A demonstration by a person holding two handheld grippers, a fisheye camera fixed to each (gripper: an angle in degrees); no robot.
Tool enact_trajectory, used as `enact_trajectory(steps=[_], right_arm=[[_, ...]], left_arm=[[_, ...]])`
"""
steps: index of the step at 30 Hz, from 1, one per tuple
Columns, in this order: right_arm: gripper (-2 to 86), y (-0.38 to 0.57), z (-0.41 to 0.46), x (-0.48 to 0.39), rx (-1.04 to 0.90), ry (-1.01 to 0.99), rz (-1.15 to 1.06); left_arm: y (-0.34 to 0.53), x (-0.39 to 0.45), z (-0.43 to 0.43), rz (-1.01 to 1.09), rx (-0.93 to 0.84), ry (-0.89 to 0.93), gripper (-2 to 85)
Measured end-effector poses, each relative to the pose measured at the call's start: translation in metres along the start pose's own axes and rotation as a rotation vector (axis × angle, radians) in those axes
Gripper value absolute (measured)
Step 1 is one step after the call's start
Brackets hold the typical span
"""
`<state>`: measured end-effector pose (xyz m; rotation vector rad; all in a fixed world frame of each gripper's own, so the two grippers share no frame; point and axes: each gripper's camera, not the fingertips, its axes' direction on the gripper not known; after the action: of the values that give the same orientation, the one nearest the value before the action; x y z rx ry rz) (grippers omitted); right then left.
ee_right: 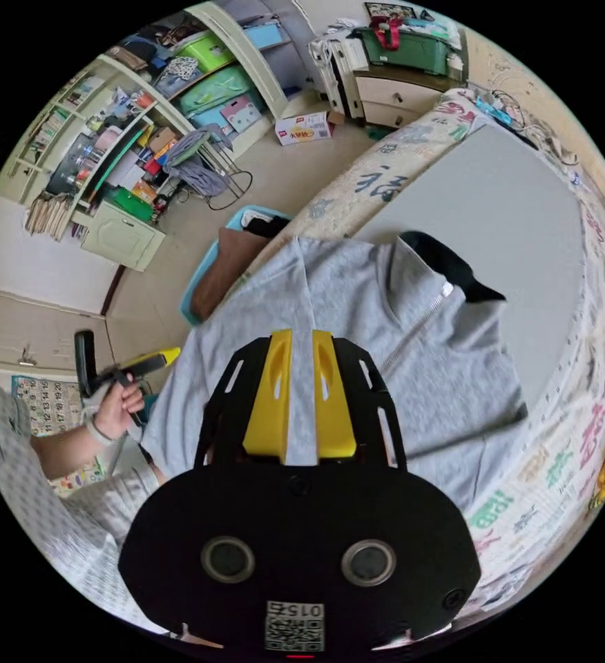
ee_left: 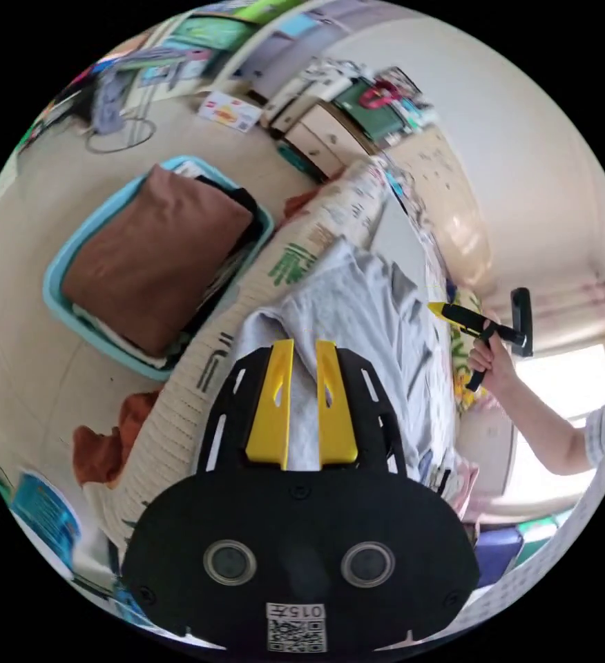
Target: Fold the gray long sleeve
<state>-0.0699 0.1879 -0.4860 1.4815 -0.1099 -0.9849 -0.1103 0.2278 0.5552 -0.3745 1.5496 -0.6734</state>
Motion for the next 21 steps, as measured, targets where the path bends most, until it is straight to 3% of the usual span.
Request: enact_trajectory(steps=[4, 11, 17, 21], right_arm=[[6.6, 0.105, -0.010, 0.008, -0.093, 0.071, 0.116], [8.2, 0.223, 0.003, 0.079, -0.216, -0.038, 0.415], [8.3, 0.239, 0.030, 0.102, -0.237, -0.150, 0.422], [7.8, 0.241, 0.042, 0.106, -0.222, -0.179, 0.412]], left_arm=[[0.000, 0.076, 0.010, 0.168, -0.185, 0.099, 7.6], [0.045, 0.166, 0.067, 0.062, -0.523, 0.232, 10.6], [0.068, 0.190, 0.091, -0.236, -0.568, 0.229, 10.9], [0.070, 0.207, 0.083, -0.384, -0.477, 0.258, 10.8]])
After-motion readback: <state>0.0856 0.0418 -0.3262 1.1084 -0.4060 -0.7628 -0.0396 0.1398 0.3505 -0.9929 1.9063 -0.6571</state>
